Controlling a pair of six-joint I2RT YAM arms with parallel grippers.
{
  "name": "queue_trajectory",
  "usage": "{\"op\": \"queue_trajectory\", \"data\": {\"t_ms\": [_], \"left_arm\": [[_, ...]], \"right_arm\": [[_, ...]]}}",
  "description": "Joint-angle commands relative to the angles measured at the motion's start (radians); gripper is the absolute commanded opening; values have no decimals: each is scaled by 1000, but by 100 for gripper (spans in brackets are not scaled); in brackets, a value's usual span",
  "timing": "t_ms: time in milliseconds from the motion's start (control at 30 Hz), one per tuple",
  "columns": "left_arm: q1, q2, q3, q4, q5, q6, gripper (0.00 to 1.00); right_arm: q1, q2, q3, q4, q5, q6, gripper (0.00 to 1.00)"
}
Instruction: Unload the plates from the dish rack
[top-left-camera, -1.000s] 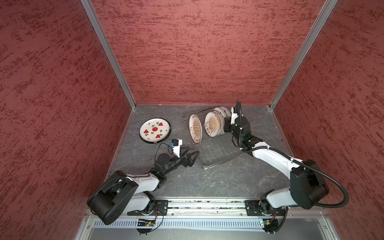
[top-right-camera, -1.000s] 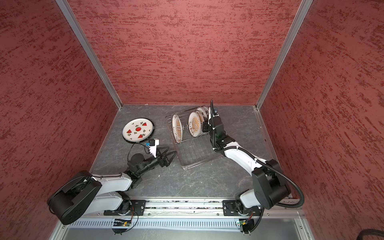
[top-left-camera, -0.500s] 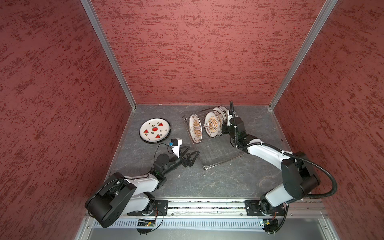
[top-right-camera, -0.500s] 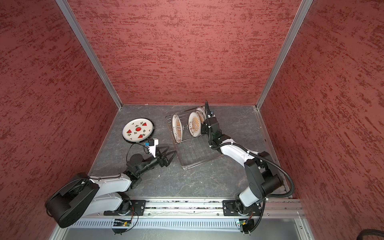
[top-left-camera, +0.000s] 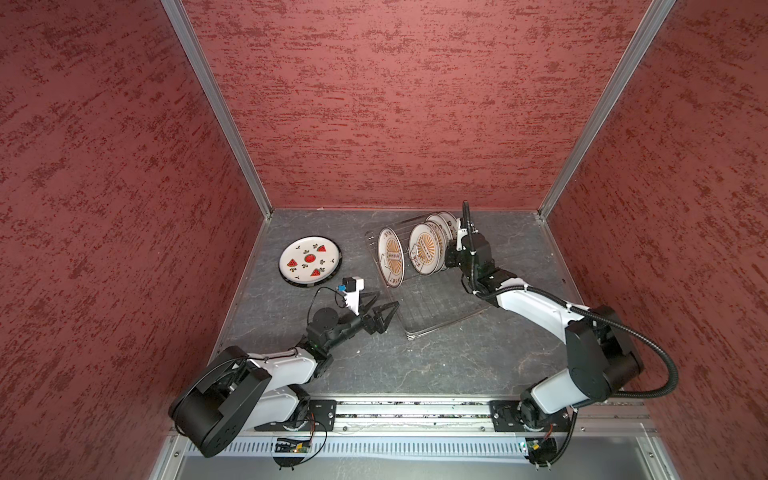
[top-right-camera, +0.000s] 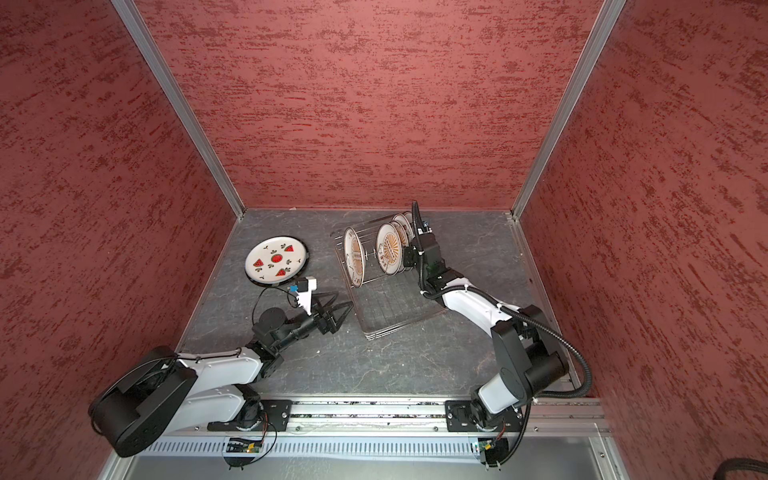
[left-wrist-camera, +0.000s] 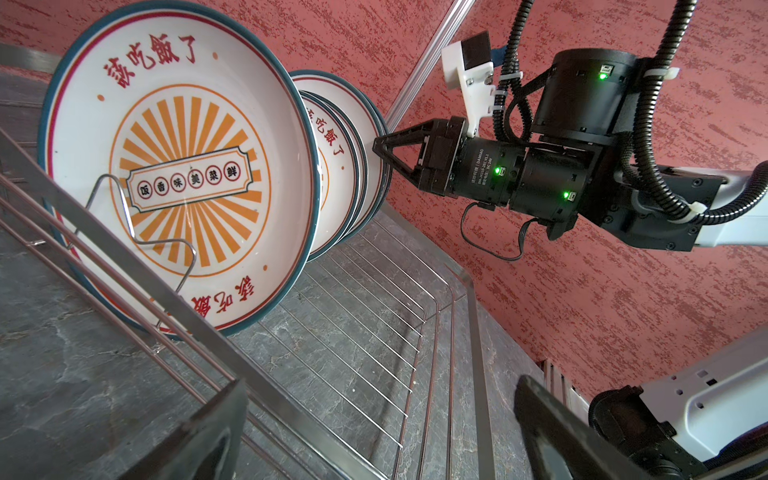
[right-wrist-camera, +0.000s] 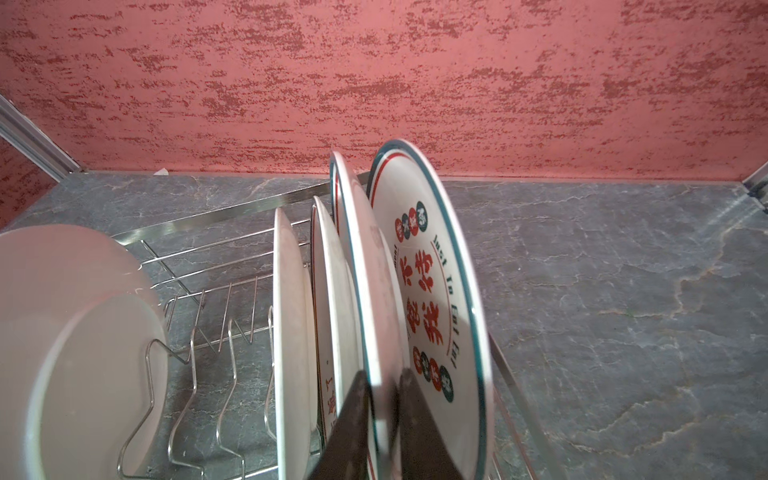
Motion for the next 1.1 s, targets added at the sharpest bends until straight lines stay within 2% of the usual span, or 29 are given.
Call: {"op": "queue_trajectory", "data": {"t_ms": [0, 300, 567, 1067], "left_arm": [[-6, -8, 4, -1, -7, -2, 99], [-6, -28, 0, -13, -18, -1, 99], [-6, -78, -12, -45, -37, 3, 99], [-7, -181, -35, -121, -105, 22, 99]], "right_arm": [[-4, 37, 52, -7, 25, -4, 21], [-4, 117, 110, -48, 29, 10, 26], [-1, 113, 118, -19, 13, 10, 12], [56, 11, 119, 3, 198, -76, 8]]}}
